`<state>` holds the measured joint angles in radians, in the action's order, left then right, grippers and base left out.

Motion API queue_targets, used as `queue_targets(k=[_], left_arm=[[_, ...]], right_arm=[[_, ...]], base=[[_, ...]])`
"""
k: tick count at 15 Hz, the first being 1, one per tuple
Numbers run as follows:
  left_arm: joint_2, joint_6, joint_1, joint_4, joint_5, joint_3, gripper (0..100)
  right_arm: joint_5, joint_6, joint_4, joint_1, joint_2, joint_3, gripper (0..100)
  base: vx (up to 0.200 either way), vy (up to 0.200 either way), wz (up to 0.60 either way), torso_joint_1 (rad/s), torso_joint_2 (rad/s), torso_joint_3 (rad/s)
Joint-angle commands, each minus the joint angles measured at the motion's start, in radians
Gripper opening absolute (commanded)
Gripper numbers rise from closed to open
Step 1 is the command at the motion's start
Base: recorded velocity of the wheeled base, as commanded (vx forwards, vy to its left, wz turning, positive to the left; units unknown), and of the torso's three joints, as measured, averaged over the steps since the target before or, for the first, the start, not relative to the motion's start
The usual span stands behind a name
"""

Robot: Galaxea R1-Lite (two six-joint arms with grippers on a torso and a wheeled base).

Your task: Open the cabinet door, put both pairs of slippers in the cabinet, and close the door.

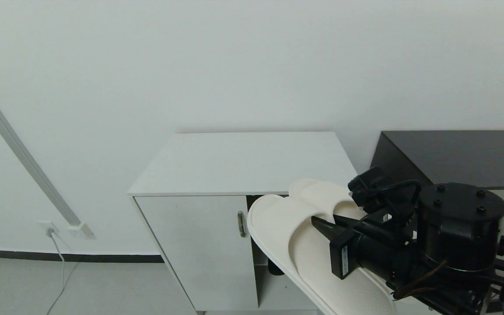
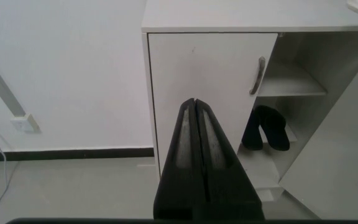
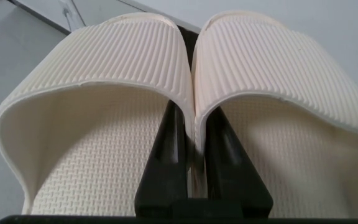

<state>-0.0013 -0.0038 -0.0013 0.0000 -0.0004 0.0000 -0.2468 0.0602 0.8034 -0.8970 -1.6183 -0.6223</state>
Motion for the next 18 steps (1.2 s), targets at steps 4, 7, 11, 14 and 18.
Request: queue_targets(k=[4,7,11,14,18], left_arm=[[0.001,-0.001,0.0,0.0,0.002,0.0,0],[0.001,-0.001,0.0,0.0,0.002,0.0,0],[0.001,-0.001,0.0,0.0,0.0,0.0,0],[0.001,-0.001,0.0,0.0,0.002,0.0,0],[0.001,-0.001,0.0,0.0,0.002,0.0,0]], right_arm=[[0.0,-0.002,0.037,-0.002,-0.002,0.018,0],[0.0,0.0,0.037,-0.005,-0.003,0.024,0],[0.001,0.0,0.037,-0.006,-0.006,0.026,0],[0.001,0.0,0.037,-0.006,-0.008,0.026,0],[0.003,0.0,0.037,-0.006,-0.008,0.029,0]], base=[[0.0,0.0,0.0,-0.076,0.19,0.099],[0.0,0.0,0.0,-0.217,0.52,0.294],[0.0,0.0,0.0,-0.224,0.54,0.317],[0.0,0.0,0.0,-0.204,0.54,0.316],[0.0,0.0,0.0,-0.187,0.5,0.31]])
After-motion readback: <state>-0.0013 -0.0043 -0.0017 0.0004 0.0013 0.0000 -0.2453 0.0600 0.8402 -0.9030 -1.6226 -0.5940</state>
